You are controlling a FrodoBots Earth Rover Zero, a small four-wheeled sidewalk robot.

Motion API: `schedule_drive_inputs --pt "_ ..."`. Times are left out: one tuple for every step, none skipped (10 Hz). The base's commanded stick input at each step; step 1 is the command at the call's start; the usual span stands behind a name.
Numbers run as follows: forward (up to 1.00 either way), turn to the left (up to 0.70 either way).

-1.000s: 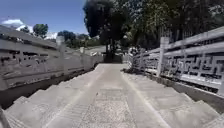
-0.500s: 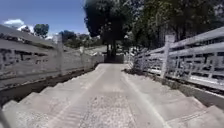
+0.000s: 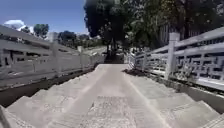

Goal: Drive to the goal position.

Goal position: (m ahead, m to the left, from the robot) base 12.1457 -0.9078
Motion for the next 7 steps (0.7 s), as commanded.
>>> schedule_drive_inputs --pt "0.45 0.00" --pt "0.45 0.00" --pt "0.45 0.00" --pt "0.45 0.00" --pt "0.45 0.00" --pt "0.45 0.00" --pt "0.45 0.00"
